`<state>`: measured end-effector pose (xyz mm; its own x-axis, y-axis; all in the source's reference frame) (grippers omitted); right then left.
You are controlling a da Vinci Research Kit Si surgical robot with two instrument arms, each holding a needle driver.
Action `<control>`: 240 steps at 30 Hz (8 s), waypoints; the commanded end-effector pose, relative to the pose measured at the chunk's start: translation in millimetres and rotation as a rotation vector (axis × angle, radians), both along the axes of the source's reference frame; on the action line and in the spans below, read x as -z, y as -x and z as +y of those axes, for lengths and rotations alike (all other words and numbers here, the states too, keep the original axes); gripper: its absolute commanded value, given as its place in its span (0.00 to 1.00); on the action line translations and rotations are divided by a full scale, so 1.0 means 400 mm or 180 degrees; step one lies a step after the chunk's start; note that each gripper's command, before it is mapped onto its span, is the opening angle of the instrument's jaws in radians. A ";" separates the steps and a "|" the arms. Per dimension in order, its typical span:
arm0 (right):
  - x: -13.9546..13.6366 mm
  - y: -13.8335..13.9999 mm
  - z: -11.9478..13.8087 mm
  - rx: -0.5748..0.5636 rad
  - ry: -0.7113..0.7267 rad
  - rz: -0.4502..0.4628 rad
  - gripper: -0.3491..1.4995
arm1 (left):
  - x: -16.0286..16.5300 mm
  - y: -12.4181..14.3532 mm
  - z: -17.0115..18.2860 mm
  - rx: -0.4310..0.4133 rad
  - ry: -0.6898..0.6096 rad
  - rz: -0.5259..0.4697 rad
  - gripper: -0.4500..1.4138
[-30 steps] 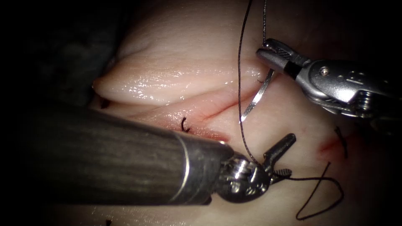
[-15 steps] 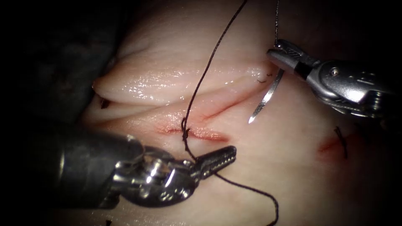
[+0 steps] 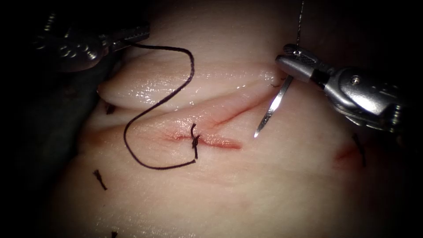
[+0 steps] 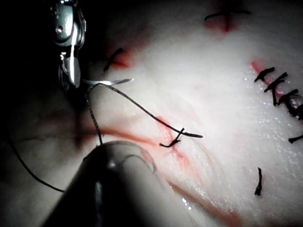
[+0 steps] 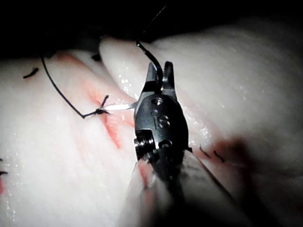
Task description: Wound Closure
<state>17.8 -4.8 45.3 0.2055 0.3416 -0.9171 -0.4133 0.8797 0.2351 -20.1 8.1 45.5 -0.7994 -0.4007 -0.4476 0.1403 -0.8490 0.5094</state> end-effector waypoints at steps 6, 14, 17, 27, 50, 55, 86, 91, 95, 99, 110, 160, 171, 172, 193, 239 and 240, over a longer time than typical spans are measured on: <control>-0.0034 -0.0024 -0.0033 0.0278 0.0275 0.0016 0.00 | -0.0082 -0.0017 0.0139 0.0034 0.0123 0.0258 0.20; -0.0069 -0.0025 -0.0071 0.0420 0.0398 0.0015 0.00 | -0.0160 -0.0049 0.0103 0.1052 0.0254 0.0351 0.87; -0.0078 -0.0025 -0.0073 0.0420 0.0411 0.0011 0.00 | -0.0165 -0.0071 0.0054 0.1292 -0.0023 -0.0214 0.88; -0.0083 -0.0022 -0.0081 0.0428 0.0425 0.0016 0.00 | -0.0145 -0.0144 -0.0141 0.1294 -0.1068 -0.1983 0.56; -0.0126 0.0058 -0.0079 0.0417 0.0462 -0.0106 0.00 | -0.0333 -0.0240 -0.0343 0.1608 -0.2290 -0.2659 0.89; -0.0142 0.0109 -0.0082 0.0350 0.0486 -0.0203 0.00 | -0.0304 -0.0232 -0.0326 0.1646 -0.2329 -0.2637 0.99; -0.0147 0.0420 -0.0068 -0.0628 -0.0116 -0.0419 0.00 | -0.0148 -0.0394 -0.0200 0.1819 -0.1948 -0.3259 0.81; -0.0145 0.0476 -0.0072 -0.0749 -0.0322 -0.0326 0.00 | -0.0130 -0.0409 -0.0177 0.1864 -0.1890 -0.3197 0.81; -0.0124 0.0424 -0.0094 -0.0547 -0.0558 0.0012 0.00 | -0.0135 -0.0401 -0.0141 0.1950 -0.1762 -0.3052 0.82; -0.0097 0.0317 -0.0107 -0.0370 -0.0628 0.0269 0.00 | -0.0131 -0.0380 -0.0120 0.2013 -0.1647 -0.2956 0.80; -0.0140 0.0050 -0.0084 0.0186 -0.0372 0.0411 0.00 | -0.0042 -0.0150 -0.0258 0.1713 -0.1663 -0.3144 0.62; -0.0237 -0.0152 -0.0102 0.0693 0.1267 0.0174 0.00 | -0.0501 0.0339 -0.0553 0.1529 -0.2017 -0.0876 0.32; -0.0257 -0.0177 -0.0114 0.0798 0.1583 0.0031 0.00 | -0.0551 0.0325 -0.0592 0.1638 -0.2165 -0.0687 0.32; -0.0260 -0.0180 -0.0117 0.0812 0.1599 0.0006 0.00 | -0.0557 0.0324 -0.0596 0.1642 -0.2175 -0.0689 0.32; -0.0309 -0.0195 -0.0156 0.0953 0.1993 -0.0445 0.00 | -0.0550 0.0313 -0.0607 0.1657 -0.2245 -0.0682 0.33; -0.0527 -0.0189 -0.0412 0.0948 0.3197 -0.1180 0.00 | -0.0526 0.0274 -0.0592 0.1678 -0.2315 -0.0757 0.31; -0.0552 -0.0186 -0.0424 0.0961 0.3157 -0.1185 0.00 | -0.0526 0.0273 -0.0592 0.1677 -0.2315 -0.0757 0.31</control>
